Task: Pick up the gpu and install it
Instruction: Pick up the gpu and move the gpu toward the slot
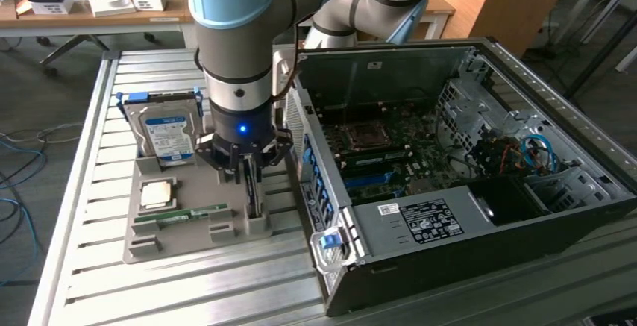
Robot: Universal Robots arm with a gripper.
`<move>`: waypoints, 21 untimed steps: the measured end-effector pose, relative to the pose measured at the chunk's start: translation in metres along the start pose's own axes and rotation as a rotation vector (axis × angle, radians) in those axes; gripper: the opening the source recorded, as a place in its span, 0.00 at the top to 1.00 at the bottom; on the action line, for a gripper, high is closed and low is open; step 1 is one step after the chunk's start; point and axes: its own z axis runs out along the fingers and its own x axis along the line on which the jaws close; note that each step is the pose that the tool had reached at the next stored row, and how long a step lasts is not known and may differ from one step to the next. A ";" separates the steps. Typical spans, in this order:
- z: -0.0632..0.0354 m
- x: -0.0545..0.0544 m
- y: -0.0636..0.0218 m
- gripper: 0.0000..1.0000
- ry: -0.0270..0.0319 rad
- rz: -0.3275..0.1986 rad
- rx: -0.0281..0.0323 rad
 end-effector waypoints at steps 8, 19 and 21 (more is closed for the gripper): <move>0.0000 0.000 0.0000 0.62 -0.0001 0.000 0.0000; 0.0000 0.000 0.0000 0.73 0.0000 0.000 0.0000; -0.0001 0.000 0.0000 0.73 -0.0002 0.000 -0.0002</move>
